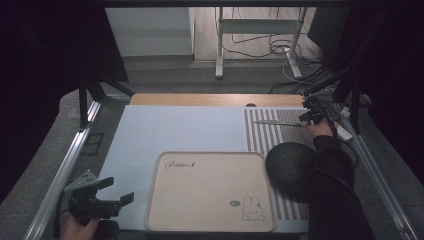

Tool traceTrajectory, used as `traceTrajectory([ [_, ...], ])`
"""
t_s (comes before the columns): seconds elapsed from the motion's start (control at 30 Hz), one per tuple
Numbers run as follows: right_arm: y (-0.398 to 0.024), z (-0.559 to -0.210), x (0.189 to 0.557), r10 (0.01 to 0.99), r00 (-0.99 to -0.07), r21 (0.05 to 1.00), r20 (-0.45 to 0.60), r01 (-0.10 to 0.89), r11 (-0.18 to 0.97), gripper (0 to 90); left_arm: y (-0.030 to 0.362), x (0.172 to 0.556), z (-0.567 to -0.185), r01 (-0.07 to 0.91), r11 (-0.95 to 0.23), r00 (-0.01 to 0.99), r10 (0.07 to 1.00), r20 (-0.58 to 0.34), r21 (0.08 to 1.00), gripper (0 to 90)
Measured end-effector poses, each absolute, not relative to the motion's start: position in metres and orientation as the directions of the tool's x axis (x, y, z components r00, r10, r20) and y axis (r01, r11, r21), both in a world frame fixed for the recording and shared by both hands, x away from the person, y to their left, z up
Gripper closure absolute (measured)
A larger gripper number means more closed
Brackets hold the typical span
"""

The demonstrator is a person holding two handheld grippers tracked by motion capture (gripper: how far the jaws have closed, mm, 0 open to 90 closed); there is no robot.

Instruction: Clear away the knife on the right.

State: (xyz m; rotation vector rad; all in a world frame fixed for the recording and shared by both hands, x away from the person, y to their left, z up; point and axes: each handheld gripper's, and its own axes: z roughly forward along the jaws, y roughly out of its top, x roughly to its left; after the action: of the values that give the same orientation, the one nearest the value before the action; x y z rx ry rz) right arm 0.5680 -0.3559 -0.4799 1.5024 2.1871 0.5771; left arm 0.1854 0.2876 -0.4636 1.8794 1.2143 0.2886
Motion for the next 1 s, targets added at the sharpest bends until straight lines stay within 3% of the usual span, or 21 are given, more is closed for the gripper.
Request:
traceTrajectory([
  [0.33,-0.363,-0.495,0.58,0.932,-0.322,0.511,-0.169,0.779,0.362,89.7,0.287,0.186,-0.464,0.633,-0.162,0.502,0.83,-0.243,0.757,2.7],
  [0.73,-0.371,-0.492,0.556,0.926,-0.377,0.445,-0.024,0.825,0.347,89.8,0.287,0.185,-0.463,0.631,-0.165,0.505,0.829,-0.24,0.758,2.8],
  [1.0,-0.363,-0.491,0.536,0.907,-0.421,0.425,-0.006,0.82,0.384,89.7,0.286,0.186,-0.463,0.631,-0.168,0.507,0.828,-0.239,0.757,2.8],
])
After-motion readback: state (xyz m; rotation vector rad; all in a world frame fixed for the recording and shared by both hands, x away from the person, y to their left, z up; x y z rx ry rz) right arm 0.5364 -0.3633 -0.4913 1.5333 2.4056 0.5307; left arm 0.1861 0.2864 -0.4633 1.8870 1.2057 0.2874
